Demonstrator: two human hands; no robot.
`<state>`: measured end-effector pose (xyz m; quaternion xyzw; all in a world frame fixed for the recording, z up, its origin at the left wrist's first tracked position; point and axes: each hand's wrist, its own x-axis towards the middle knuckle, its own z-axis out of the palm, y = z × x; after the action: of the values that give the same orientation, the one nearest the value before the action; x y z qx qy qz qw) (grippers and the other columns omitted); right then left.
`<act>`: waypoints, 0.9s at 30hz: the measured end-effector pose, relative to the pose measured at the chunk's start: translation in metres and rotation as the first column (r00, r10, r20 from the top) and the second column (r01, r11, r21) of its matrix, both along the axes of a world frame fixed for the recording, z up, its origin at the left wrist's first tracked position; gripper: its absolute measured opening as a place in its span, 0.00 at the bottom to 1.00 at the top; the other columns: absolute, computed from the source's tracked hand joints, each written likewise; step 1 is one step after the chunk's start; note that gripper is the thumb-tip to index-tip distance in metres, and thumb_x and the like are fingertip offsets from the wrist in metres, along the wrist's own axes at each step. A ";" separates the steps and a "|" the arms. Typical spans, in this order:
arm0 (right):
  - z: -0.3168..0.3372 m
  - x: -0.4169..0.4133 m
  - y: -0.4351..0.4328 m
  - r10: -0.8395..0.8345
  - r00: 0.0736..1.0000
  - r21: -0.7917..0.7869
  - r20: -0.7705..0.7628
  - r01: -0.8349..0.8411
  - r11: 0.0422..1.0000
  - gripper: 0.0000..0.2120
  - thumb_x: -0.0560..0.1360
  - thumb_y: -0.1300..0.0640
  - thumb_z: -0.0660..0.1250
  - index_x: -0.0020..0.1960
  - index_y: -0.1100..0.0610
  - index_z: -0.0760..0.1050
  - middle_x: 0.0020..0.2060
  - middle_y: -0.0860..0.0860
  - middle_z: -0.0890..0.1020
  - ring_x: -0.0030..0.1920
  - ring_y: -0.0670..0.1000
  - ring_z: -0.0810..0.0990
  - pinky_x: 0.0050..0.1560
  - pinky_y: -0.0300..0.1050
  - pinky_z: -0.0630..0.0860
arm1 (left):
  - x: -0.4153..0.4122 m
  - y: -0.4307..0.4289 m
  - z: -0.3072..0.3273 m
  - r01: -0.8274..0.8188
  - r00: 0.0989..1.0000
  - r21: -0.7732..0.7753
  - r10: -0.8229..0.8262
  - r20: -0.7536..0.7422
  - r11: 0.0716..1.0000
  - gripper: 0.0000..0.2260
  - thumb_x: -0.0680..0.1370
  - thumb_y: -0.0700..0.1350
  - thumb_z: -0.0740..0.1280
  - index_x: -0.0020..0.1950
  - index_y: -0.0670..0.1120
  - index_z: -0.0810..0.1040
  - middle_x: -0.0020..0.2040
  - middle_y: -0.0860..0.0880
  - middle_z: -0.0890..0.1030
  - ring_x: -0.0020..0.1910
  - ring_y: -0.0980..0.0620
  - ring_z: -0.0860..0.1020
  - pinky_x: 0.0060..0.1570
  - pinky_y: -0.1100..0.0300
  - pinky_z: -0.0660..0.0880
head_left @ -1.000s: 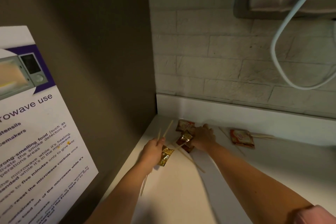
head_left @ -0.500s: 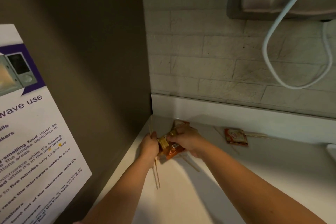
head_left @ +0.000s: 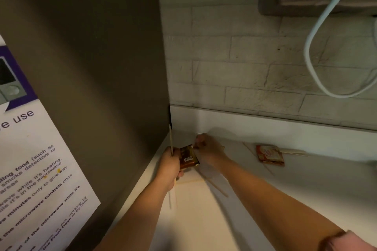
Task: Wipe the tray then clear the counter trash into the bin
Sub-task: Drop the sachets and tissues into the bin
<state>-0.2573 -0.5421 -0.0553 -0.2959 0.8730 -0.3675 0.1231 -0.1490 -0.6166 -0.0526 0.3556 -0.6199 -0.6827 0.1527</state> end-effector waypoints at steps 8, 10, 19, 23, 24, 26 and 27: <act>0.007 -0.043 0.004 0.183 0.980 0.529 -0.072 -0.118 0.840 0.35 0.74 0.55 0.68 0.75 0.46 0.55 0.74 0.52 0.58 0.72 0.60 0.58 0.69 0.58 0.63 | 0.002 -0.006 0.000 -0.012 1.000 0.015 0.013 -0.021 1.000 0.08 0.83 0.45 0.53 0.60 0.47 0.68 0.44 0.45 0.77 0.34 0.51 0.76 0.19 0.67 0.58; 0.014 -0.042 0.005 0.254 0.963 0.629 -0.091 -0.142 0.764 0.31 0.75 0.53 0.66 0.75 0.50 0.58 0.72 0.56 0.61 0.70 0.60 0.59 0.69 0.54 0.63 | 0.002 -0.007 -0.001 -0.016 1.000 0.009 0.017 -0.024 1.000 0.08 0.83 0.45 0.53 0.59 0.47 0.68 0.44 0.46 0.76 0.33 0.50 0.77 0.19 0.67 0.58; 0.001 -0.043 0.028 0.096 0.991 0.380 0.089 -0.123 0.917 0.32 0.70 0.57 0.74 0.69 0.61 0.65 0.64 0.57 0.71 0.65 0.56 0.70 0.60 0.44 0.70 | 0.005 -0.004 -0.002 -0.013 1.000 0.015 0.013 -0.010 1.000 0.08 0.83 0.45 0.54 0.59 0.45 0.69 0.44 0.44 0.76 0.34 0.50 0.76 0.18 0.68 0.60; -0.014 -0.049 0.043 0.069 0.992 0.304 0.101 -0.097 0.948 0.26 0.63 0.50 0.78 0.58 0.58 0.78 0.55 0.53 0.81 0.58 0.54 0.79 0.61 0.49 0.74 | 0.007 0.003 -0.002 -0.008 1.000 0.005 0.008 0.009 1.000 0.07 0.83 0.45 0.54 0.57 0.45 0.69 0.45 0.44 0.76 0.36 0.50 0.77 0.19 0.67 0.60; -0.021 -0.054 0.046 0.048 0.993 0.300 0.105 -0.078 0.951 0.28 0.63 0.47 0.77 0.58 0.58 0.78 0.54 0.53 0.82 0.57 0.55 0.79 0.61 0.50 0.74 | 0.007 0.006 -0.002 -0.003 1.000 0.000 0.003 0.015 1.000 0.07 0.83 0.45 0.54 0.57 0.46 0.69 0.45 0.45 0.76 0.36 0.50 0.77 0.20 0.67 0.60; -0.014 -0.042 0.056 0.021 0.995 0.285 0.096 -0.047 0.957 0.26 0.65 0.45 0.76 0.56 0.59 0.78 0.52 0.53 0.82 0.54 0.54 0.80 0.57 0.48 0.76 | 0.006 0.011 -0.001 0.009 1.000 -0.005 -0.009 0.025 1.000 0.08 0.83 0.46 0.54 0.59 0.47 0.69 0.48 0.44 0.77 0.38 0.49 0.77 0.23 0.67 0.62; -0.009 -0.036 0.061 0.017 0.995 0.276 0.094 -0.043 0.960 0.22 0.67 0.46 0.75 0.54 0.59 0.78 0.51 0.52 0.82 0.53 0.53 0.80 0.53 0.44 0.76 | 0.006 0.014 -0.001 0.010 0.999 -0.009 -0.010 0.031 1.000 0.09 0.83 0.46 0.54 0.59 0.47 0.69 0.50 0.44 0.77 0.40 0.48 0.77 0.23 0.67 0.64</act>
<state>-0.2929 -0.4807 -0.0639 -0.2719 0.9049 -0.2527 0.2084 -0.1426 -0.6029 -0.0535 0.3622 -0.6272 -0.6749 0.1414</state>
